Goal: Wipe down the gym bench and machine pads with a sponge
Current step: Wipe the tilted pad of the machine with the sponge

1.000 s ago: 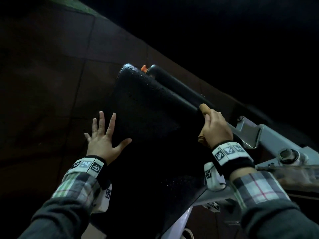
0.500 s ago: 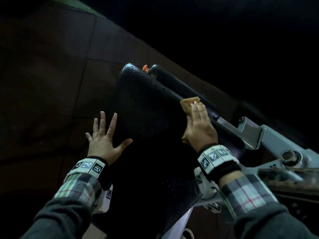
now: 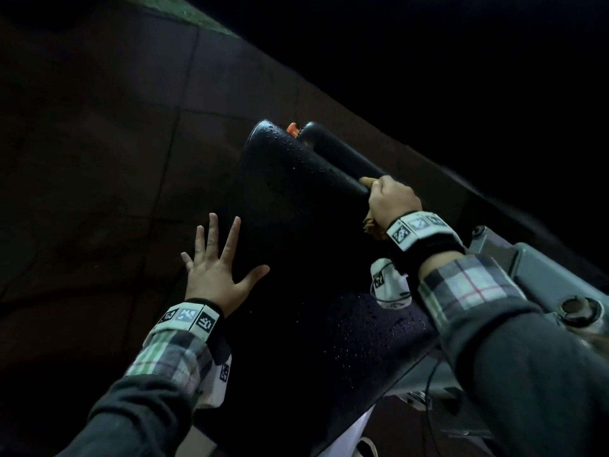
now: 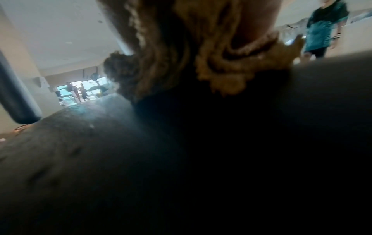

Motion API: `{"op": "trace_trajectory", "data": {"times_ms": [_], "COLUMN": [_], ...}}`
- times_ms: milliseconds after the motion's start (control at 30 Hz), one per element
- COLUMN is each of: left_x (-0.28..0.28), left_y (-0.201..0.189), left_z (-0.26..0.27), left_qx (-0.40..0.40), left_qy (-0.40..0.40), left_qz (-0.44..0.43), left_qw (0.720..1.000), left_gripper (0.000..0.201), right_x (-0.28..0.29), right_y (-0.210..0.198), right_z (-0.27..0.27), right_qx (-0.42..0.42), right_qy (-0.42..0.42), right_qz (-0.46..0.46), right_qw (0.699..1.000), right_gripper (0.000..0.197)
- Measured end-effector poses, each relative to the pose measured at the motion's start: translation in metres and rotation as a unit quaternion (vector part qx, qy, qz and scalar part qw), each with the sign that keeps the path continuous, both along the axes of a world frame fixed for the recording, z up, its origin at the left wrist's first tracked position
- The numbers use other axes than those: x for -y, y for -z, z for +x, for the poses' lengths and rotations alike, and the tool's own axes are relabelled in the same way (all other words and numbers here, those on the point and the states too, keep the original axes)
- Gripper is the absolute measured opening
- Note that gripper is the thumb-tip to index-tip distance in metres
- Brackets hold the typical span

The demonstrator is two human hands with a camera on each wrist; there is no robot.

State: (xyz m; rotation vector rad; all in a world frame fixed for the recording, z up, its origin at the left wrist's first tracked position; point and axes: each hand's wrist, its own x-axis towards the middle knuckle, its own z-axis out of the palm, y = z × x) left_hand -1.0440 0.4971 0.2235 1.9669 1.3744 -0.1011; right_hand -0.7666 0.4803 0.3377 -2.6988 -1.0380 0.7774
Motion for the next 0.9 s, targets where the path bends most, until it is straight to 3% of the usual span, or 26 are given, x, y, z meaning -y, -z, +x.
{"op": "trace_trajectory", "data": {"times_ms": [100, 200, 433, 533, 667, 800, 900], "left_x": [0.000, 0.000, -0.001, -0.001, -0.001, -0.001, -0.001], "left_y": [0.000, 0.001, 0.002, 0.001, 0.001, 0.002, 0.003], "left_z": [0.000, 0.000, 0.000, 0.001, 0.000, 0.000, 0.000], "left_qx": [-0.001, 0.000, -0.002, -0.002, -0.001, 0.003, 0.003], "left_qy": [0.002, 0.001, 0.003, 0.003, 0.005, 0.003, 0.003], "left_qz": [0.002, 0.002, -0.001, -0.004, -0.006, -0.001, 0.000], "left_qw": [1.000, 1.000, 1.000, 1.000, 1.000, 1.000, 1.000], "left_gripper": [0.100, 0.099, 0.100, 0.100, 0.099, 0.098, 0.097], "right_x": [-0.025, -0.035, 0.024, 0.041, 0.033, -0.004, -0.032], "right_y": [0.003, 0.024, 0.053, 0.048, 0.026, 0.013, 0.020], "right_z": [-0.013, -0.025, -0.016, 0.004, 0.010, 0.001, -0.008], "right_qx": [-0.035, 0.039, 0.107, 0.110, 0.063, 0.040, 0.054], "right_qy": [-0.058, -0.164, -0.280, -0.221, -0.104, -0.080, -0.106], "right_qz": [0.026, 0.085, 0.181, 0.181, 0.096, 0.042, 0.052], "right_qw": [0.997, 0.982, 0.937, 0.952, 0.988, 0.995, 0.991], "right_gripper": [0.040, 0.043, 0.051, 0.049, 0.039, 0.034, 0.032]}}
